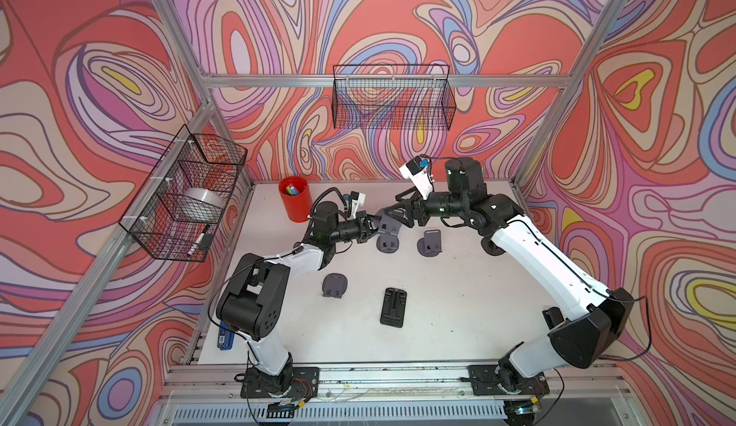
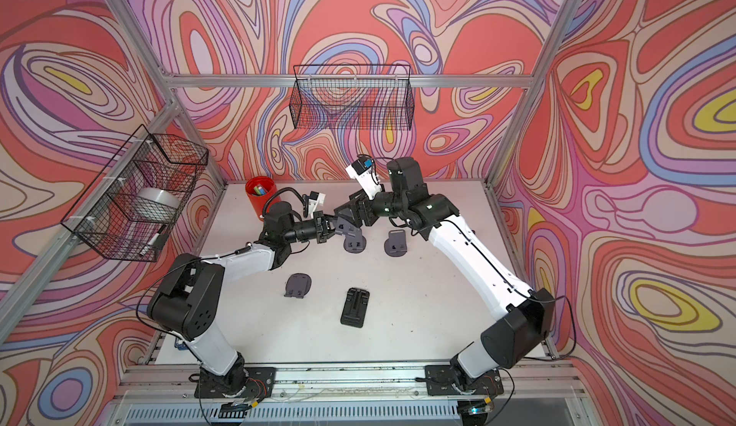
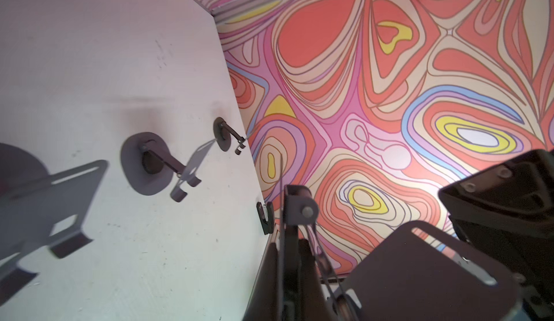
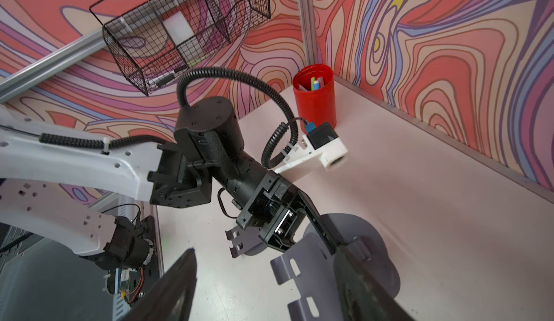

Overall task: Open the phone stand
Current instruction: Open the phone stand, then place the phone stand at the center of the board.

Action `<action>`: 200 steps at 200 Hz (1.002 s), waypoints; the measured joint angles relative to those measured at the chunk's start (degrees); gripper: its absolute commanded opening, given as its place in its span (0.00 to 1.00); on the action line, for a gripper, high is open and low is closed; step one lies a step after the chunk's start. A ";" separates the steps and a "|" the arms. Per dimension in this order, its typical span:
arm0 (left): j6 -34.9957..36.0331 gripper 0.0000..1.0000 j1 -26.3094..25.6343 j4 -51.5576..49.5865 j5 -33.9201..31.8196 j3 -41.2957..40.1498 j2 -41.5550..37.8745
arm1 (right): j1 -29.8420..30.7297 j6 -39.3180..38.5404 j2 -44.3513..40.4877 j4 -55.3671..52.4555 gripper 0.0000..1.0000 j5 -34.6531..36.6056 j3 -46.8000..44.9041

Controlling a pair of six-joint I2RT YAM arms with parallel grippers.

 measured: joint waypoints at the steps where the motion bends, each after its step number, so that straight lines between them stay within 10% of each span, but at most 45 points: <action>1: -0.02 0.00 0.15 0.11 -0.11 -0.04 0.07 | 0.02 0.09 -0.02 0.04 0.73 0.09 0.07; 200: 18.49 0.00 11.65 -11.10 -6.01 -0.11 12.76 | 0.15 5.64 -1.29 -0.70 0.73 6.82 -2.08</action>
